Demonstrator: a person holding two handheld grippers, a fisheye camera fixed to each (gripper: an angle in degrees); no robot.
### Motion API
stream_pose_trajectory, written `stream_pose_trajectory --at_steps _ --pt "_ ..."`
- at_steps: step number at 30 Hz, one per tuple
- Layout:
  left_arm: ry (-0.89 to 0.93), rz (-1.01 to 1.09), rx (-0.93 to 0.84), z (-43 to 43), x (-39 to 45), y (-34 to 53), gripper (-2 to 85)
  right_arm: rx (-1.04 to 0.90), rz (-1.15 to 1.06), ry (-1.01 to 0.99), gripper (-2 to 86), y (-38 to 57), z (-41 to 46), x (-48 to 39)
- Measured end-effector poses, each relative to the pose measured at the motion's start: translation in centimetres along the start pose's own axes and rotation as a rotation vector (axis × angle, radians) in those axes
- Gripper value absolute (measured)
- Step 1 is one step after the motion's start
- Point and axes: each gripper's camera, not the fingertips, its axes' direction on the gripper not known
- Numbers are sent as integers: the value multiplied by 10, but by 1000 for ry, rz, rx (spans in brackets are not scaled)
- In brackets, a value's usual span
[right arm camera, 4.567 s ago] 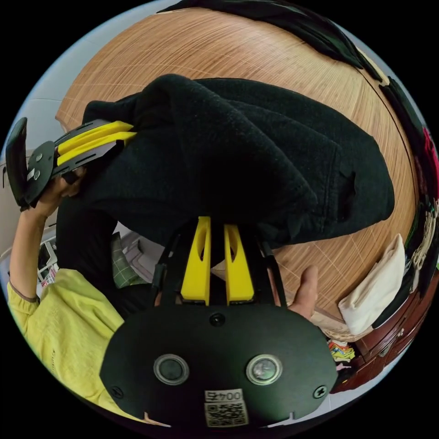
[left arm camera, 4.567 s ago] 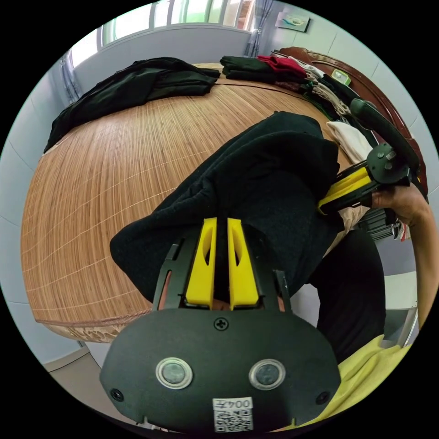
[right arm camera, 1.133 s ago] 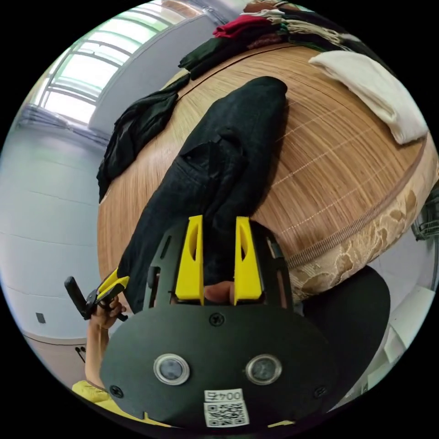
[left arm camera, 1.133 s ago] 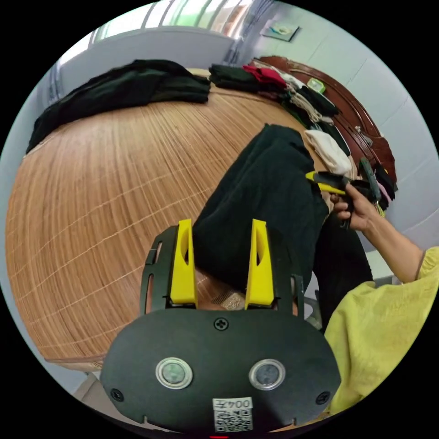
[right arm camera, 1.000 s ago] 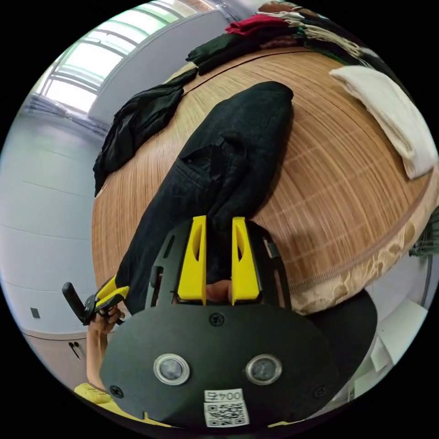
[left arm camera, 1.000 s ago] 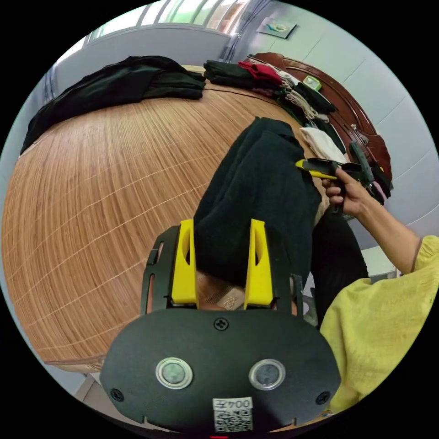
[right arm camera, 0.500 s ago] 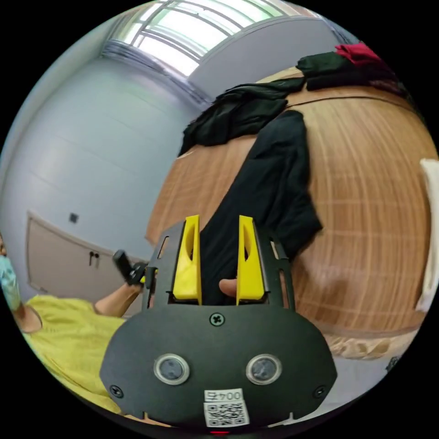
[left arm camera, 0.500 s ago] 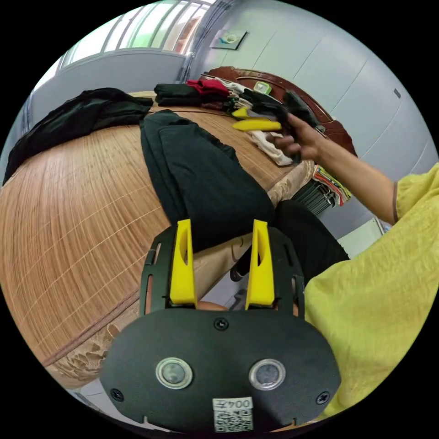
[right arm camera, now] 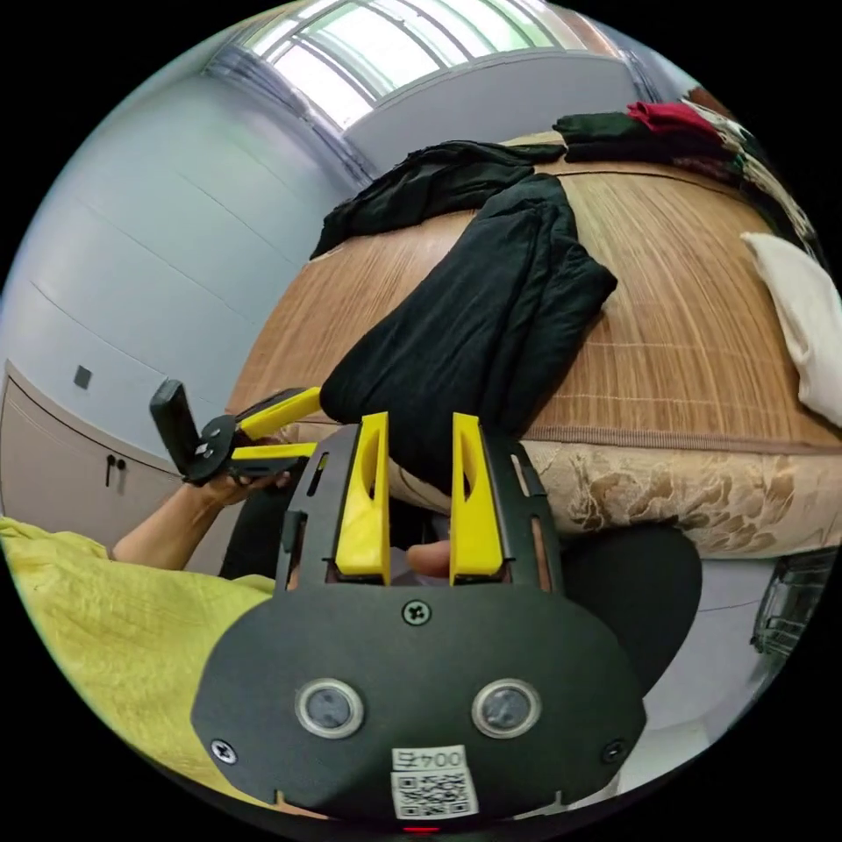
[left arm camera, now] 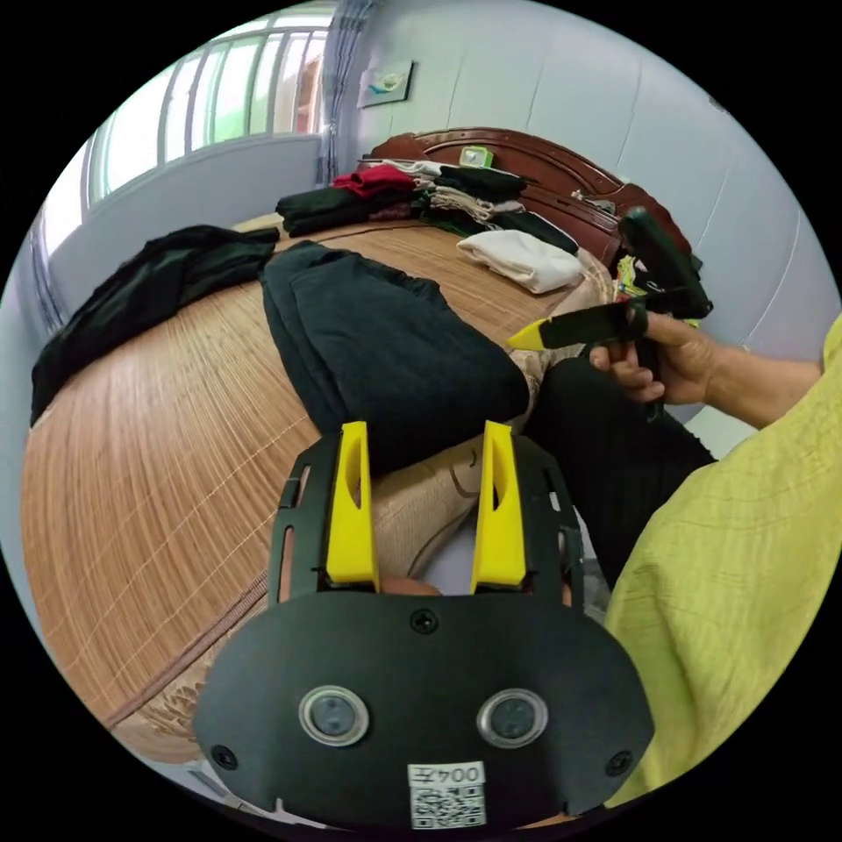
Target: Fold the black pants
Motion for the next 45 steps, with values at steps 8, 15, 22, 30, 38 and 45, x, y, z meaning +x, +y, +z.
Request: stream_pose_trajectory --at_steps 8,15,22,30,38,45 --pt "-20 22 61 4 12 6 170 -161 13 36 74 -20 44 12" --pt "100 75 45 3 -40 -6 168 -141 155 -123 45 -16 41 49" --pt "276 177 -112 64 -72 -59 178 -120 269 -240 -3 -7 43 73" --pt "414 139 -187 96 -93 -80 174 -141 221 -195 1 -8 45 61" --pt "436 -9 -188 99 -133 -80 83 -112 137 -225 95 -1 28 45" --pt "523 -291 -143 120 -175 -37 74 -123 -26 -55 147 34 11 16"
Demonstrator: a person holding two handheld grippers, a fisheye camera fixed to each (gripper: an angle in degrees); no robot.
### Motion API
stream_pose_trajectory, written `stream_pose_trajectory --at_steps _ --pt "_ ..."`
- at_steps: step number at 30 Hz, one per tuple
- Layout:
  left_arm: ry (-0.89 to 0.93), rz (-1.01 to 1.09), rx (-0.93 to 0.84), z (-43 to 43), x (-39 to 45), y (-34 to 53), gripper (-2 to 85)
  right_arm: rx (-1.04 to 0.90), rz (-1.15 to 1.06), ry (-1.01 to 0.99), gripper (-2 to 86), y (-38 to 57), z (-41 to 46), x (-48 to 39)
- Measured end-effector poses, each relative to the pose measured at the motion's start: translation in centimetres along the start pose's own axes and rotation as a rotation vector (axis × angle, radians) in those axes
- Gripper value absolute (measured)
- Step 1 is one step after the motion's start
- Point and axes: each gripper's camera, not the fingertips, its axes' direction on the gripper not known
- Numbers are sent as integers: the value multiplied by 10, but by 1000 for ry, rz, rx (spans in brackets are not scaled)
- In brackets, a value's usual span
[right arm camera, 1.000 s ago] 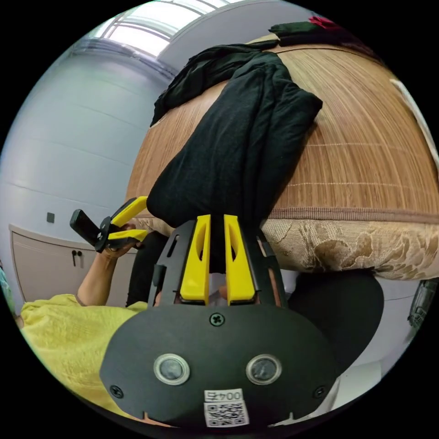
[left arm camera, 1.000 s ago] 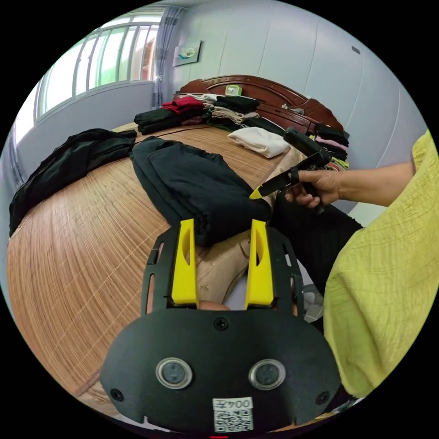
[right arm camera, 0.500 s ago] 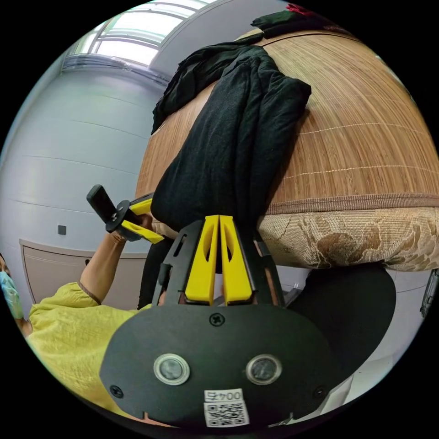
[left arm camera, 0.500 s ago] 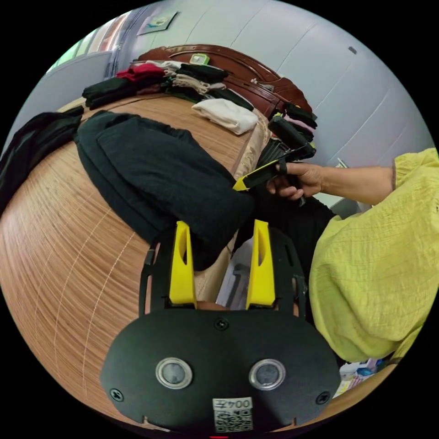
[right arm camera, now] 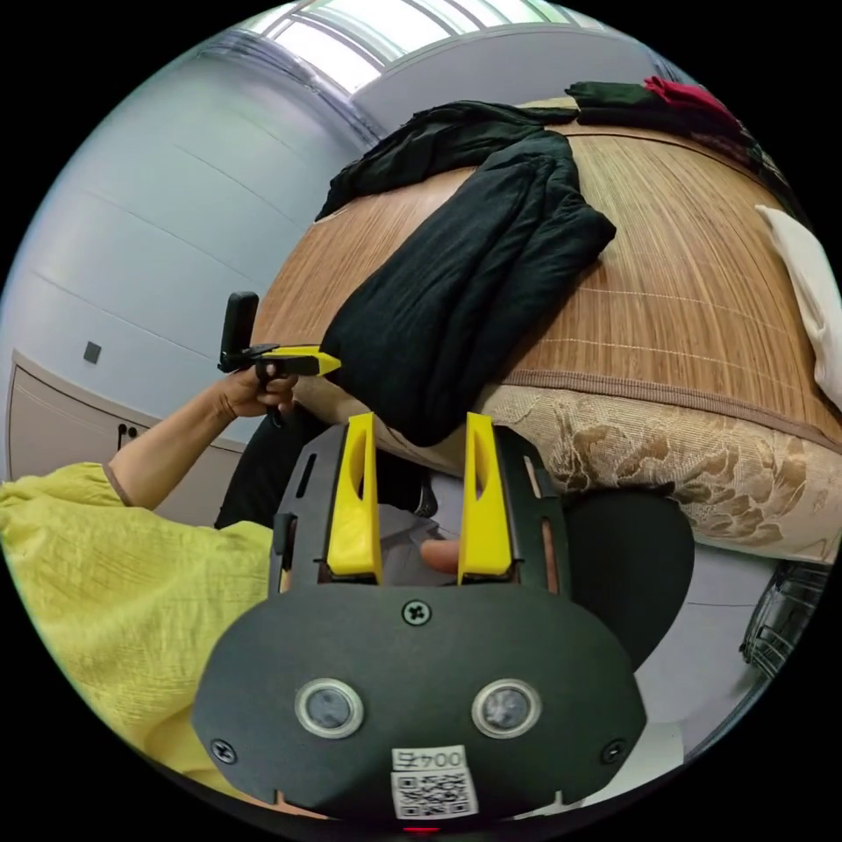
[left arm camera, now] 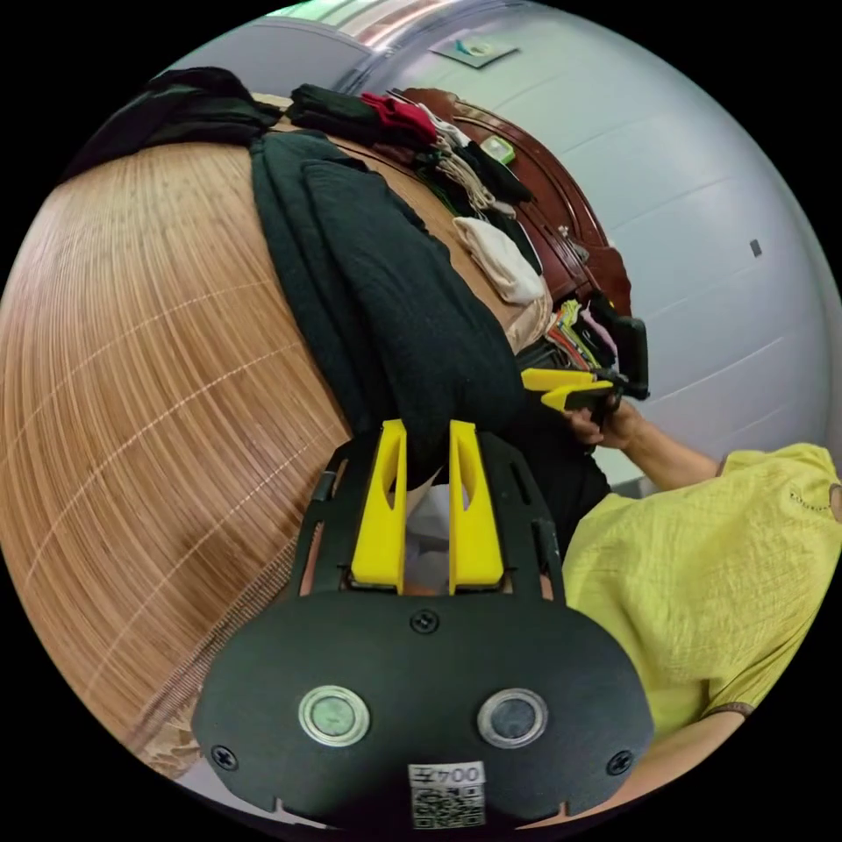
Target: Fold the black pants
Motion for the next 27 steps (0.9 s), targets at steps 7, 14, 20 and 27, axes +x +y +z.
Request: stream_pose_trajectory --at_steps 7,14,20,27 --pt "-57 -20 1 -5 12 -10 78 38 -100 68 151 -5 16 -20" --pt "-100 -23 -31 -9 27 -24 80 6 -109 12 98 -10 27 -21" --pt "-151 9 -42 -14 49 -33 78 -66 -136 166 65 -17 29 -39" --pt "-124 9 9 -34 78 -30 93 -40 17 37 91 -14 11 -24"
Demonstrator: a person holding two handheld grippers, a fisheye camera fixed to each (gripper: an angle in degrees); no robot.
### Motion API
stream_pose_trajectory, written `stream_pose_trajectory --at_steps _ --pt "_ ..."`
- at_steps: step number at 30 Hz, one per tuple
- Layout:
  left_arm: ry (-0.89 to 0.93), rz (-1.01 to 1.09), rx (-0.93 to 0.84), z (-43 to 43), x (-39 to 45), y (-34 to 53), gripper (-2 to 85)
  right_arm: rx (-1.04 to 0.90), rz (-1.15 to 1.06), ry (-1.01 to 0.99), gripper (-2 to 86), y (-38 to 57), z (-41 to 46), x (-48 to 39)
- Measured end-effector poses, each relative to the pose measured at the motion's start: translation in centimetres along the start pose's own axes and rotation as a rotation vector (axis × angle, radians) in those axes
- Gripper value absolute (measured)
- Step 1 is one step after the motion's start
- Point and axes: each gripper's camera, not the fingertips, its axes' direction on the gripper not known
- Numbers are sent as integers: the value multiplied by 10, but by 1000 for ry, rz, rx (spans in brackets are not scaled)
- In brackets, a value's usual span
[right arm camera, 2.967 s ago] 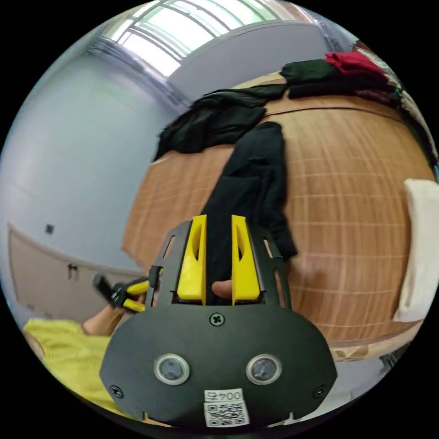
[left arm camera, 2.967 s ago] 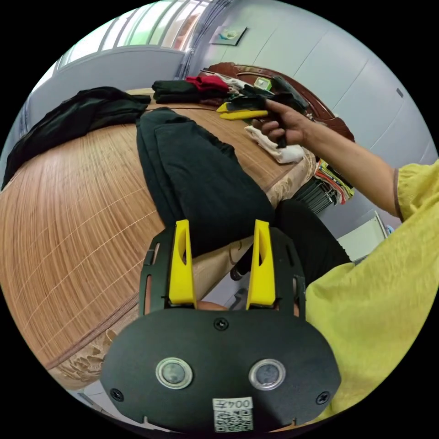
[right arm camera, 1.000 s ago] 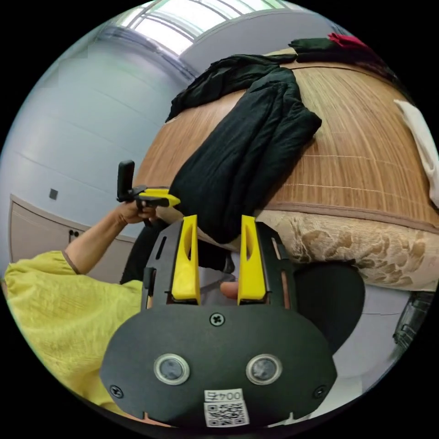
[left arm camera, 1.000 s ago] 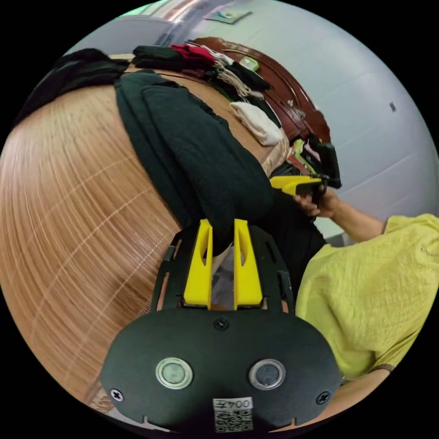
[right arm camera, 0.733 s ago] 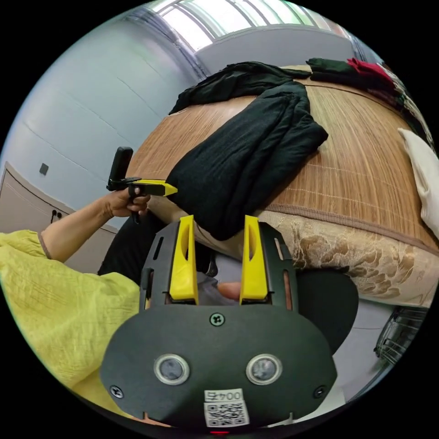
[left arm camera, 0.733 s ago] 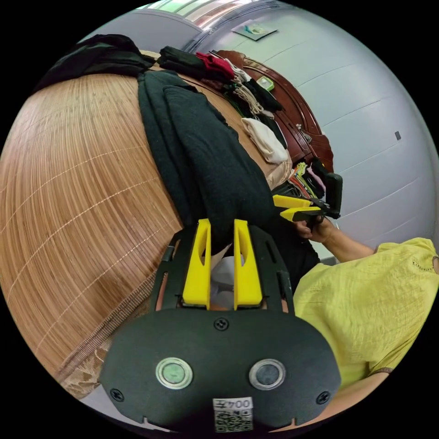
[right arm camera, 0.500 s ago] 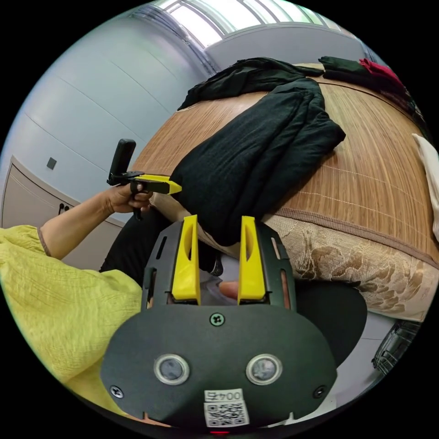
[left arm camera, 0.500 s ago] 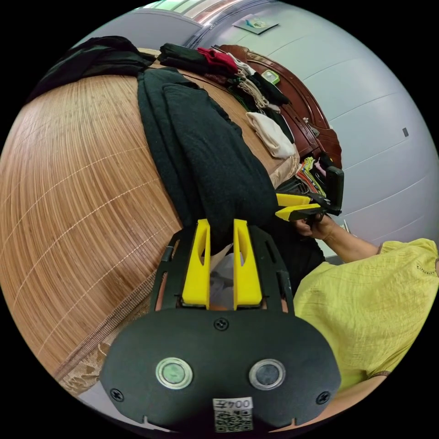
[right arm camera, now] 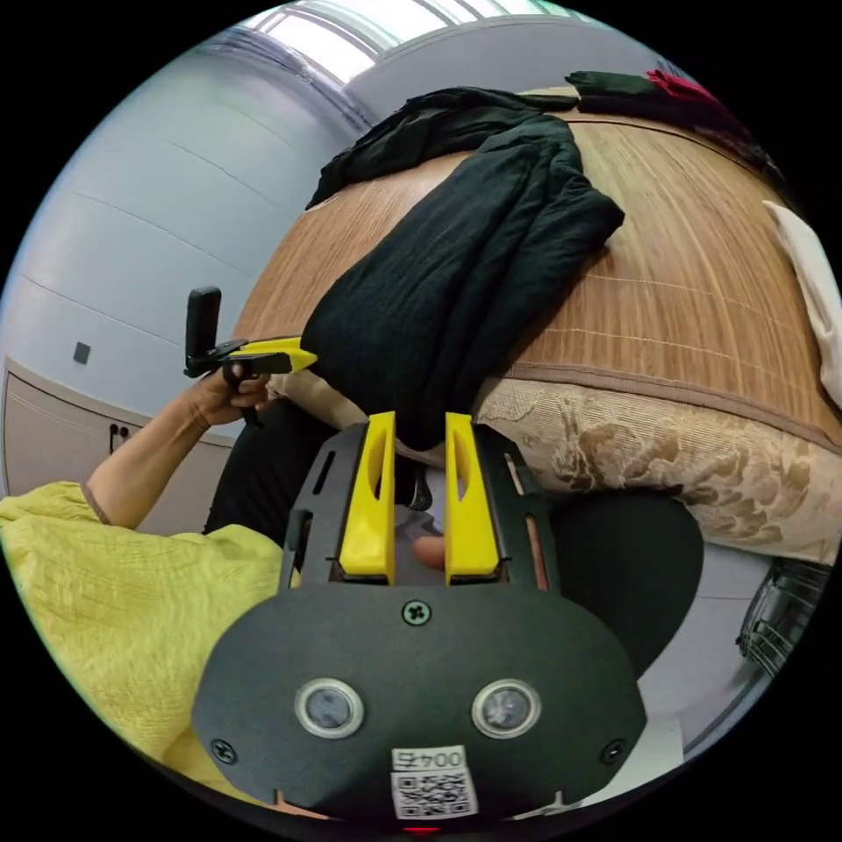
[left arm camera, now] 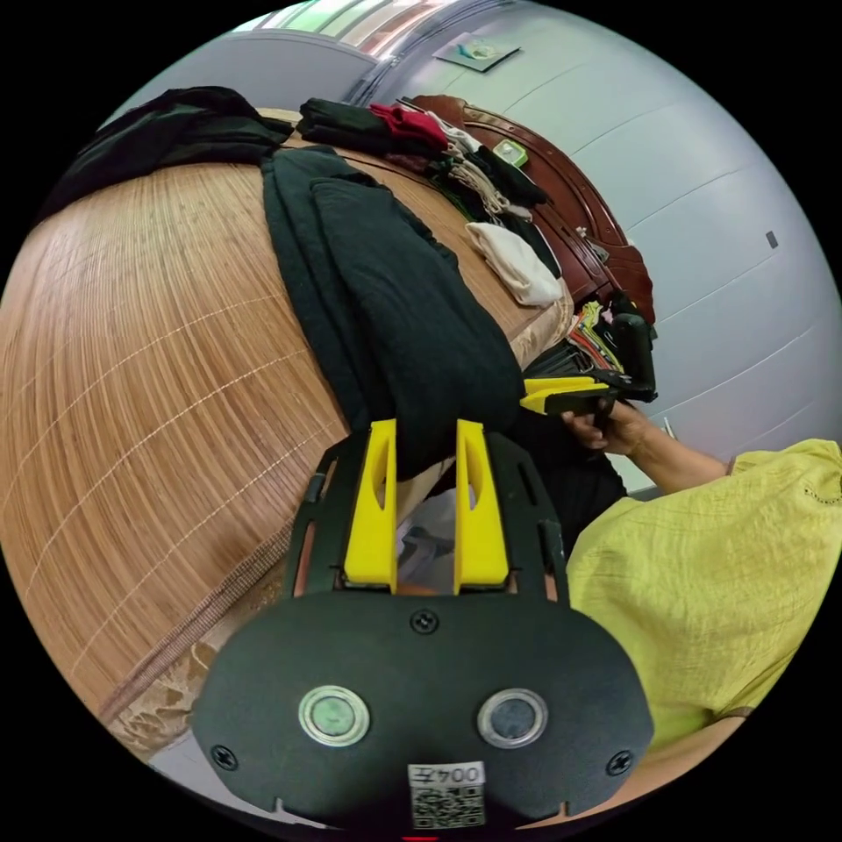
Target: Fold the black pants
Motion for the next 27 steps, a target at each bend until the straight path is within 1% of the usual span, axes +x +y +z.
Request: stream_pose_trajectory --at_steps 2,5,7,9,11,13,14,15,16,19,27 --pt "-31 -4 -8 -14 11 1 91 41 -6 49 83 4 -14 -5" --pt "-171 8 18 -50 43 -3 76 81 -34 79 66 -1 -34 -18" --pt "-291 75 44 -73 84 -19 57 61 -97 122 61 -19 -38 -36" --pt "-343 157 23 -71 117 -41 43 9 -155 179 55 -37 -32 -51" --pt "-372 255 -65 -51 148 -66 32 -36 -200 249 48 -55 -20 -64" --pt "-472 361 -232 -1 177 -94 19 -132 -203 340 44 -76 4 -69" --pt "-503 382 -288 13 180 -98 17 -164 -193 354 43 -81 11 -68" --pt "-547 394 -395 39 184 -106 14 -223 -169 358 42 -88 22 -64" --pt "-556 400 -436 54 189 -112 11 -242 -145 346 41 -93 25 -60" --pt "-544 436 -498 61 205 -126 8 -276 -134 339 39 -101 24 -56" --pt "-561 418 -525 63 244 -131 6 -234 -153 285 44 -92 9 -42"
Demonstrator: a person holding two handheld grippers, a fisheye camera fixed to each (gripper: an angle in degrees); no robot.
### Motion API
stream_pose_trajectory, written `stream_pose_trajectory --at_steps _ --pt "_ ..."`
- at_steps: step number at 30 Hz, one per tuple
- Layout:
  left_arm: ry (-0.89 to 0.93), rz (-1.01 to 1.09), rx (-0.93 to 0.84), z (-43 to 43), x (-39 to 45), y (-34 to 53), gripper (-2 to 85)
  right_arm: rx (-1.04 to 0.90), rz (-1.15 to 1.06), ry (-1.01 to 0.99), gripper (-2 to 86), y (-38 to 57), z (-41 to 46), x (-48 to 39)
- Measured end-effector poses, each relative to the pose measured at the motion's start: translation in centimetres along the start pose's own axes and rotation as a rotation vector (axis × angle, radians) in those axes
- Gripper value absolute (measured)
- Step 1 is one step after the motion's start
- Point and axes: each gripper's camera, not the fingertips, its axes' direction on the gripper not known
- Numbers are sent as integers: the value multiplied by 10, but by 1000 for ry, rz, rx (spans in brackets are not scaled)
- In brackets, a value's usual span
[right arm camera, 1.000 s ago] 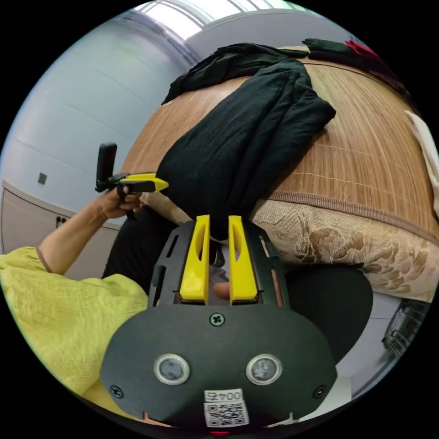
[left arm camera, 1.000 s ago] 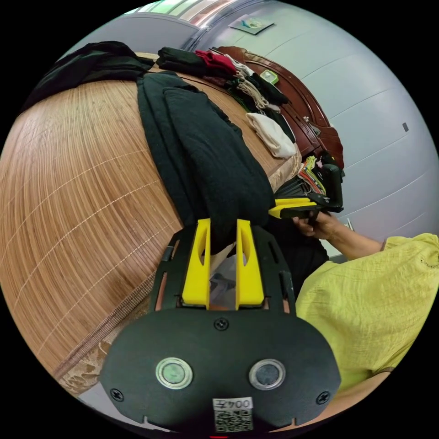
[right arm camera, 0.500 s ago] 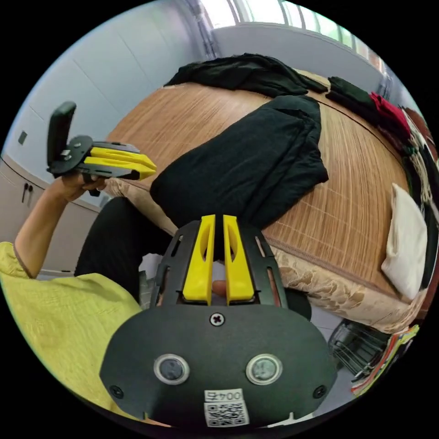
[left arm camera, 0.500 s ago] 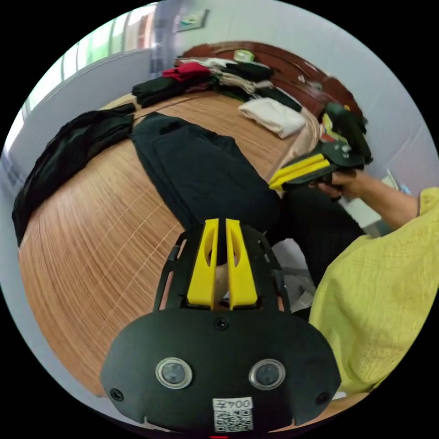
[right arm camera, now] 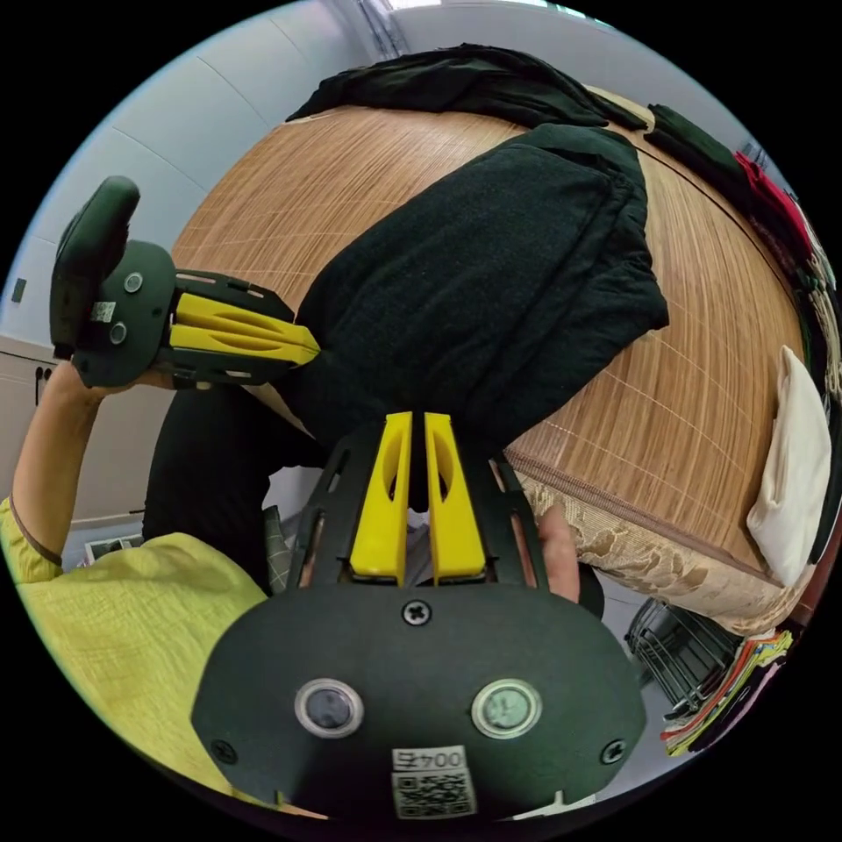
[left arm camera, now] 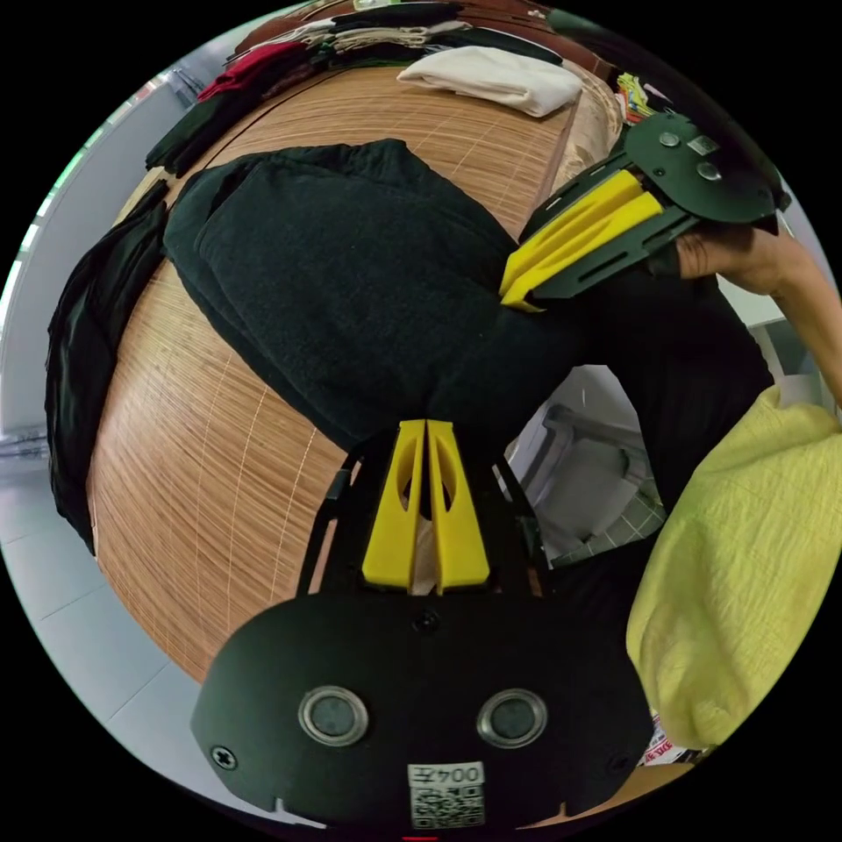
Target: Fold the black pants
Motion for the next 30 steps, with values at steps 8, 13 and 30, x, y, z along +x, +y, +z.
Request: stream_pose_trajectory --at_steps 8,13,30 --pt "-9 -32 58 -27 25 14 17 182 202 -363 129 54 -33 60" --pt "-65 -28 242 -67 49 58 112 176 377 -575 173 114 -10 99" --pt "-568 325 134 -55 220 36 201 192 366 -774 82 133 -38 59"
